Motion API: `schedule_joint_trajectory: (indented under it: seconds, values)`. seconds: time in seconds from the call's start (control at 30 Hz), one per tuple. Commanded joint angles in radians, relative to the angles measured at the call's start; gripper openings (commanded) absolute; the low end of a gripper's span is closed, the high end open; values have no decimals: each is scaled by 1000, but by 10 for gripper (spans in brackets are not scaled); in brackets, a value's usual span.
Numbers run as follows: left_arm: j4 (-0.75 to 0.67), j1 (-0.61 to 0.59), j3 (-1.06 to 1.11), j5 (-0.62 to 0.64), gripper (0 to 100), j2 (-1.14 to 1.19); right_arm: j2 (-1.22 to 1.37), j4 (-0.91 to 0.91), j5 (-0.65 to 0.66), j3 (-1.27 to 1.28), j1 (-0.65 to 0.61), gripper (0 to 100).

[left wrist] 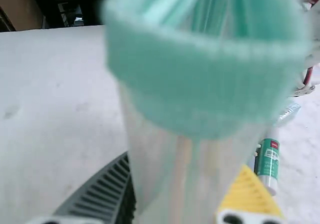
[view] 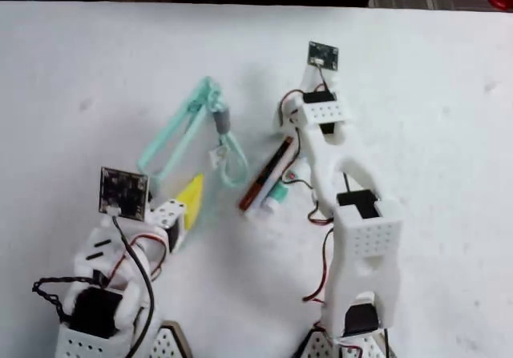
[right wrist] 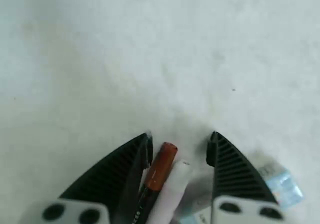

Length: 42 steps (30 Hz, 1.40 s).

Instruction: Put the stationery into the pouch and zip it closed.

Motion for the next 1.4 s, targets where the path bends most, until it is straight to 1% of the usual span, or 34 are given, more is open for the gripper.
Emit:
schedule_joint_trajectory:
  seconds: [0.0,0.23,0.4,0.5,0.63,0.7,0.77,0.8,0.87,1.0,1.2,1.37]
  values:
    - [-26,-7,-8,5,222,-12,-7,58,-11,-25,-48,166]
    - [-26,-7,-8,5,222,-12,-7,124,-14,-25,-50,166]
    - [-26,-7,-8,5,222,-12,-7,133,-18,-25,-51,166]
    - [-26,-7,-8,5,222,-12,-7,176,-18,-25,-73,166]
    - [-28,-7,-8,5,222,-12,-1,154,-20,-28,-79,160]
    - [-28,-7,-8,3,222,-12,1,145,-20,-28,-76,107]
    - [-28,-7,-8,3,222,-12,1,130,-20,-28,-67,18]
    - [-28,-7,-8,3,222,-12,2,120,-18,-28,-59,12]
    - [-28,-7,-8,3,222,-12,2,117,-18,-28,-39,46]
    - [-28,-7,-8,3,222,-12,-7,125,-17,-28,5,13]
    - [-29,-7,-8,2,222,-12,-48,272,-12,-95,48,16]
    - [-29,-7,-8,2,222,-12,-81,305,-11,-104,61,16]
